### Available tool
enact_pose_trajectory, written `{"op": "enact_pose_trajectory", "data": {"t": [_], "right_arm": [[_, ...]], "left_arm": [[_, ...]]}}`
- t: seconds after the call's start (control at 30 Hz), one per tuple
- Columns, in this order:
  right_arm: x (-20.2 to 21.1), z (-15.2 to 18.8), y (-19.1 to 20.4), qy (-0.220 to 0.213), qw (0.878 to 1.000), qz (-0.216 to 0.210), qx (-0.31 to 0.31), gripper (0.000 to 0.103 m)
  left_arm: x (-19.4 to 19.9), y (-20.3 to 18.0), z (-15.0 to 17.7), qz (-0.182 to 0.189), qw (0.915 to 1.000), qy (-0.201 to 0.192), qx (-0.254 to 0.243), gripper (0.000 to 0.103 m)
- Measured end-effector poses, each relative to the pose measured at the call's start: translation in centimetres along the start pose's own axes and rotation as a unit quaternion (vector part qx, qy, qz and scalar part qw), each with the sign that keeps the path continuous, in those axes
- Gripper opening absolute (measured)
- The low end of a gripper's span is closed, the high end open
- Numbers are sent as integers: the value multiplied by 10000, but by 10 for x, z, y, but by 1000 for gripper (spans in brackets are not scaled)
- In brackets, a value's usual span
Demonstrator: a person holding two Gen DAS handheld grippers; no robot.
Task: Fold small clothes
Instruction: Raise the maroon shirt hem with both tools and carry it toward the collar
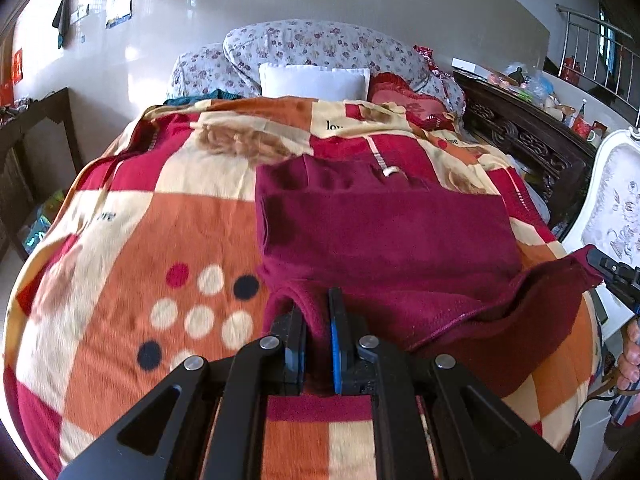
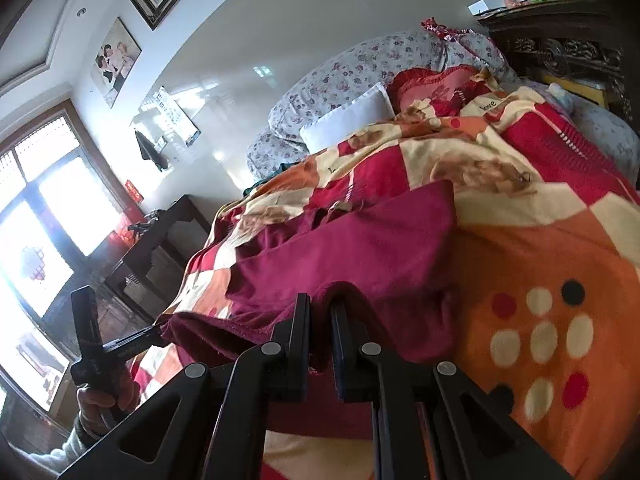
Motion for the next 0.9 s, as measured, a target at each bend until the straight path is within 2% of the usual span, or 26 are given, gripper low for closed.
{"op": "enact_pose_trajectory", "data": {"t": [0.2,0.53,0.9], "right_arm": [[-15,-24,-1,-47,9997,193,160,11],[-55,-62,-21,8,9985,544,38,10],[-96,-91,-36,152,9969,767,1,10]], "left_arm": [[-16,-2,-25,-94,9999,-64,-33,9],[-55,-2,-64,-240,9997,-4,-49,9],[-93,20,-98,-280,9991,70,298,9]]}}
Point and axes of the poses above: each gripper's, at about its wrist camera, not at the fingertips, and x roughly against the way its jaws point, y to its left, z to its underside, the point moved 1 cm from there along -x, roughly the way its jaws point, and after that the axes turned 1 degree about y, right-handed, at the moved point
